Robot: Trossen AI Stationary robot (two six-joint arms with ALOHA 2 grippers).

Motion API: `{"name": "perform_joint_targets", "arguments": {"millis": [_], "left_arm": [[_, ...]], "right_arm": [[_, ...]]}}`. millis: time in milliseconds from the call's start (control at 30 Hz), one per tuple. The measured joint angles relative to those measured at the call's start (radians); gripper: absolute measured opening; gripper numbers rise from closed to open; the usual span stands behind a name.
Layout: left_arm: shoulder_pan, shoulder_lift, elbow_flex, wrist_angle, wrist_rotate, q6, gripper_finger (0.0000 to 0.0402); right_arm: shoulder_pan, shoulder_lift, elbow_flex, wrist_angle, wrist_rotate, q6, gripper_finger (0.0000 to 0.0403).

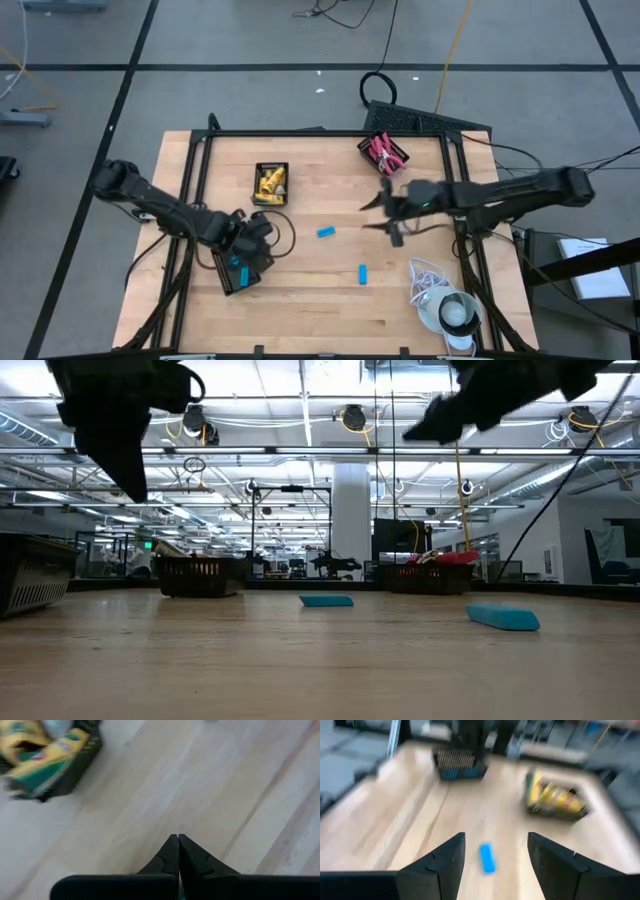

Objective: Pick & Place School Supplies
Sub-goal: Put the blue eraser into the bottom black bin

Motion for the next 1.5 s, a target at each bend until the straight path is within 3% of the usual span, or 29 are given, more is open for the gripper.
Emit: {"name": "perform_joint_targets", "arguments": {"millis": [167, 367, 600, 900, 1167, 1500], "left_arm": [[-0.027, -0.033, -0.098, 0.239, -0.064, 0.071, 0.0001], [0.032, -0.018, -0.166, 0.506, -0.053, 0.259, 0.0018], [0.097, -0.019, -0.225, 0.552, -0.029, 0.355, 0.0046], [0.095, -0.019, -0.337, 0.705, -0.037, 0.383, 0.0082], [0.095, -0.018, -0.370, 0.838, -0.053, 0.424, 0.0077], [0.095, -0.018, -0.371, 0.891, -0.056, 0.454, 0.0077]], "right_arm": [[0.047, 0.221, 0.001, 0.056, 0.002, 0.031, 0.0208], [0.055, 0.436, 0.059, 0.174, -0.023, 0.078, 0.0208], [0.044, 0.648, 0.202, 0.176, -0.024, 0.067, 0.0208], [-0.024, 0.751, 0.232, 0.129, -0.017, 0.048, 0.0224], [-0.066, 0.819, 0.234, 0.149, -0.020, 0.029, 0.0226], [-0.064, 0.875, 0.237, 0.204, -0.026, 0.017, 0.0219]]}}
